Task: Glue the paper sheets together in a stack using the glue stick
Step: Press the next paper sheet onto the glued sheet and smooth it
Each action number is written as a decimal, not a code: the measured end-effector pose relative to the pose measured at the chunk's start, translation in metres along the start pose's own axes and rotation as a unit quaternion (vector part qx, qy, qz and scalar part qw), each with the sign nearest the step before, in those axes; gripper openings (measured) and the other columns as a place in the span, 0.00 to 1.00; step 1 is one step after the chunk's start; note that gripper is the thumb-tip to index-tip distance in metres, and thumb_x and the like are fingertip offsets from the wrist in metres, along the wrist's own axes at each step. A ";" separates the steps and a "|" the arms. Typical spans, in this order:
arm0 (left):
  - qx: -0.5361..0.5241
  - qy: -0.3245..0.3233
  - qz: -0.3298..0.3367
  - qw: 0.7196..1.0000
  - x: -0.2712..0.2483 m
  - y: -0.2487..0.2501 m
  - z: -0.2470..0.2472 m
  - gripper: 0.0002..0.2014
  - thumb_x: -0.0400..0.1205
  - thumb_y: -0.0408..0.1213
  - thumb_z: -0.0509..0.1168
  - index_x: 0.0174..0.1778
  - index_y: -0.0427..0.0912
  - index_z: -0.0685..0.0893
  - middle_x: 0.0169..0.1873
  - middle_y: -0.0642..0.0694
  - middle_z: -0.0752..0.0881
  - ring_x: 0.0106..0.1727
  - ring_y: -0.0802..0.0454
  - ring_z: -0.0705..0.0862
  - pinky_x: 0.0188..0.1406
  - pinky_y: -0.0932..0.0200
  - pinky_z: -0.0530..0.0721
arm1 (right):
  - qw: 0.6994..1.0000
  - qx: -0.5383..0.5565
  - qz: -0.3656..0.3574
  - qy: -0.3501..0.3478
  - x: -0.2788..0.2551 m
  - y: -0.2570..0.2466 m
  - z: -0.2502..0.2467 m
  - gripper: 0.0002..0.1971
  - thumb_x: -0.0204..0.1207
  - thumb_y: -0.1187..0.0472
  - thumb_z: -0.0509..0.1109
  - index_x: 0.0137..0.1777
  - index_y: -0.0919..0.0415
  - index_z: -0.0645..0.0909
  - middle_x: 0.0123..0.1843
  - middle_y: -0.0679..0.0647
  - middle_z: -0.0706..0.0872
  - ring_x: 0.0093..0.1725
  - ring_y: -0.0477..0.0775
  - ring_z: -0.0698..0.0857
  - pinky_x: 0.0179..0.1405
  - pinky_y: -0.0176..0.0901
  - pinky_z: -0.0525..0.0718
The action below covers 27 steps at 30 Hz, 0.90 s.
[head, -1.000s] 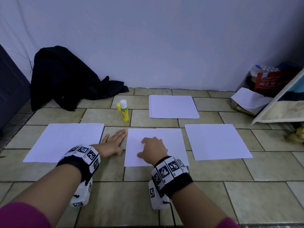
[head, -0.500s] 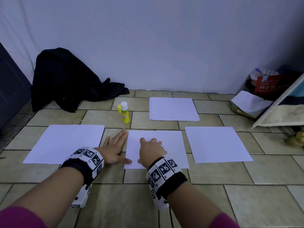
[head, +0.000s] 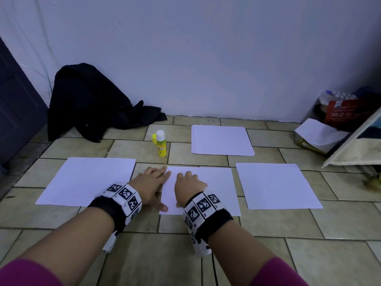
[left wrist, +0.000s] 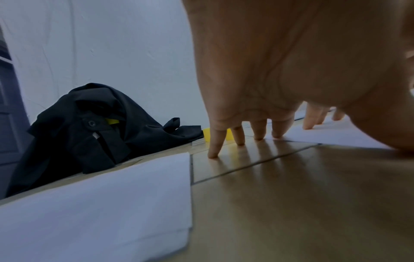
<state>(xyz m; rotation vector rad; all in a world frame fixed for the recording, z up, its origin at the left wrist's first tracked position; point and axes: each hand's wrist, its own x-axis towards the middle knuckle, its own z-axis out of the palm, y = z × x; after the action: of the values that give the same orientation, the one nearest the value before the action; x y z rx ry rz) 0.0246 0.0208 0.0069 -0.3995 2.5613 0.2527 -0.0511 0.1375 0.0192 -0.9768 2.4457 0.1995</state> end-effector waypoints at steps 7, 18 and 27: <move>-0.022 0.009 -0.002 1.000 0.000 -0.002 -0.002 0.57 0.71 0.58 0.75 0.85 0.51 0.41 0.84 0.54 0.39 0.84 0.48 0.42 0.83 0.45 0.54 | 1.000 -0.001 -0.017 0.001 0.002 0.001 0.001 0.39 0.79 0.57 0.70 0.82 0.60 0.50 0.82 0.61 0.55 0.81 0.62 0.56 0.73 0.68 0.67; -0.002 -0.019 -0.036 0.999 0.000 0.003 -0.003 0.57 0.72 0.59 0.74 0.85 0.53 0.38 0.83 0.58 0.35 0.83 0.42 0.32 0.78 0.30 0.39 | 0.993 0.018 -0.110 -0.039 0.004 0.060 -0.007 0.50 0.76 0.45 0.70 0.85 0.53 0.38 0.86 0.48 0.40 0.85 0.51 0.51 0.78 0.73 0.38; 0.011 -0.021 -0.038 0.999 -0.003 0.001 -0.003 0.56 0.73 0.62 0.71 0.84 0.55 0.36 0.83 0.59 0.34 0.83 0.43 0.31 0.78 0.28 0.41 | 0.997 0.068 0.030 -0.008 0.000 0.123 -0.009 0.50 0.75 0.37 0.67 0.85 0.62 0.45 0.85 0.53 0.55 0.80 0.54 0.65 0.81 0.63 0.45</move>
<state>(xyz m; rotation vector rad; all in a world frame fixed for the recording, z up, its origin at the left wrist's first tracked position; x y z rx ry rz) 0.0256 0.0222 0.0111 -0.4762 2.4991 0.2033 -0.1377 0.2246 0.0219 -0.8411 2.4403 0.0588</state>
